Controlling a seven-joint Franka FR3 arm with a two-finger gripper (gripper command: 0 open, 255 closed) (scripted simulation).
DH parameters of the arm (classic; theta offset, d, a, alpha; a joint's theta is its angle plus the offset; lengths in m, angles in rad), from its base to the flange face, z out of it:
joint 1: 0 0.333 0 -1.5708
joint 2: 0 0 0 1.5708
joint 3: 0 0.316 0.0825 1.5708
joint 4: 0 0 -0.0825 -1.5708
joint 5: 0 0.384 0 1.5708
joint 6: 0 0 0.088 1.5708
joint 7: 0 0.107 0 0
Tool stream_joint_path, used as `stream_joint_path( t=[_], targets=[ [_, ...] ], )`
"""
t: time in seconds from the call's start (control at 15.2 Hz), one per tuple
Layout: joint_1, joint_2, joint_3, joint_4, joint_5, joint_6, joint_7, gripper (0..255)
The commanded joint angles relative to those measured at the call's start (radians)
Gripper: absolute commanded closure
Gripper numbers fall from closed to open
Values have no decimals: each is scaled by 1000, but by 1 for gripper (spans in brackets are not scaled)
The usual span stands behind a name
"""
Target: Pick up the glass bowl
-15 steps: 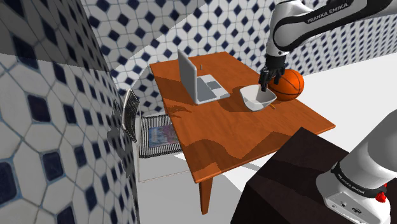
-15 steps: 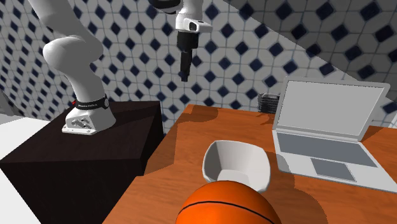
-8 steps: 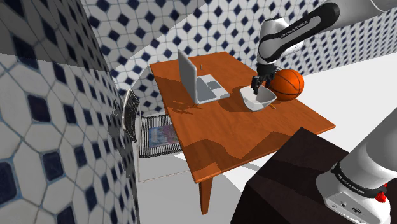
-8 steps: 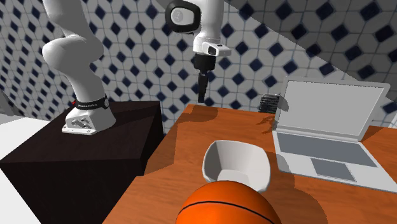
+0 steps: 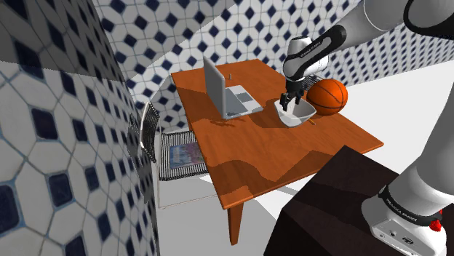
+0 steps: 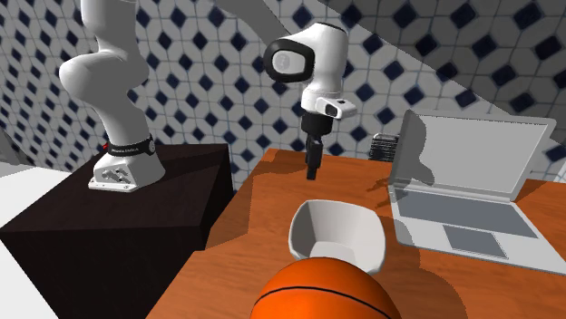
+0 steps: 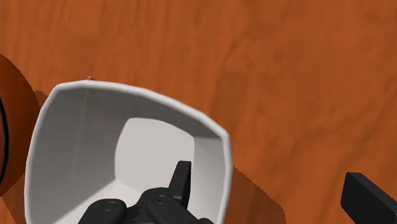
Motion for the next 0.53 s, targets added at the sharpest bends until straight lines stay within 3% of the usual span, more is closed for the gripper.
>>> stream_joint_path(
  t=[0.0, 0.2, 0.46],
  targets=[
    [-12, 80, -1, 67, 8, 13, -13, 0],
    [-29, 181, 0, 162, 18, 21, -30, 0],
    [-32, 221, 2, 163, 21, 59, -29, 0]
  ],
)
